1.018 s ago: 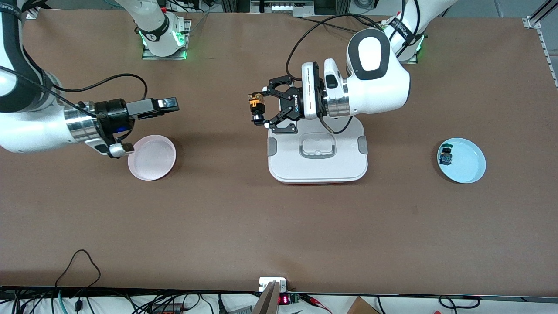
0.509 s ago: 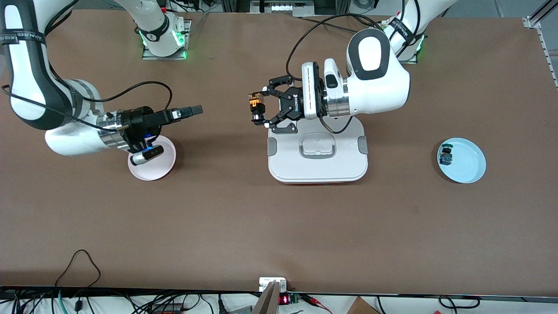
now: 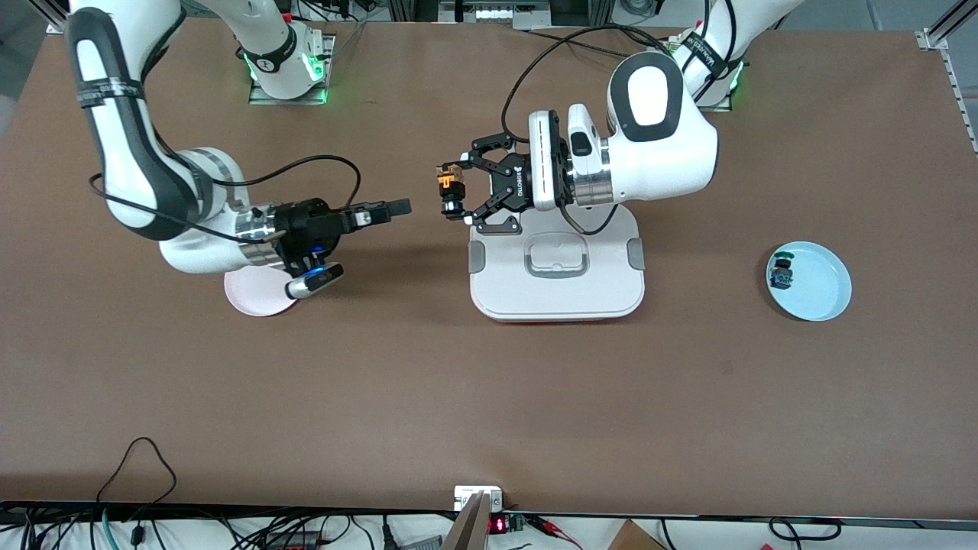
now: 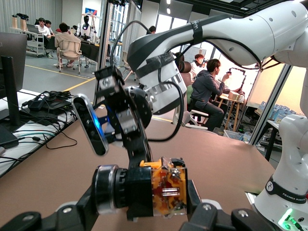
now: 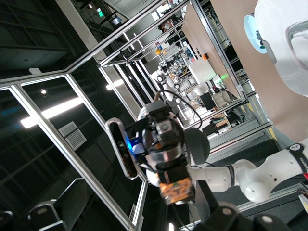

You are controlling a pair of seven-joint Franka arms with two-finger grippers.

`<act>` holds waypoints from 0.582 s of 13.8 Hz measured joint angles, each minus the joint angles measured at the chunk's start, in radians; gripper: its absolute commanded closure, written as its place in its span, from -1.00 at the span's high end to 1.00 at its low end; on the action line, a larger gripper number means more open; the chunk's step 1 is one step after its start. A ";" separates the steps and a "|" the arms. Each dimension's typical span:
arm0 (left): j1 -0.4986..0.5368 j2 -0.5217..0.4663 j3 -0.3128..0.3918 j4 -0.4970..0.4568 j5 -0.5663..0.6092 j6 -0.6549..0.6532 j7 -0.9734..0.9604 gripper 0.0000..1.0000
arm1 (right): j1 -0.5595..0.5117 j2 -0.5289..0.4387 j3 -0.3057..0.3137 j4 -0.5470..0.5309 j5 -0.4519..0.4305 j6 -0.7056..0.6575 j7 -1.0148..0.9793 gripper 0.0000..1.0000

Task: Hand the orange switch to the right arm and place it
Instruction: 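Hold the switch up while the right gripper reaches toward it, then close the right gripper on the switch held by the left gripper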

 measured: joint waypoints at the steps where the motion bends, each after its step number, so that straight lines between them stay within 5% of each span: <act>1: 0.000 0.000 0.000 0.000 0.000 0.000 0.000 -1.00 | 0.012 0.006 0.000 0.000 0.011 0.009 -0.009 1.00; 8: 0.000 0.000 0.000 0.000 0.000 0.000 0.000 -1.00 | 0.084 0.014 0.000 0.000 0.081 0.051 -0.015 1.00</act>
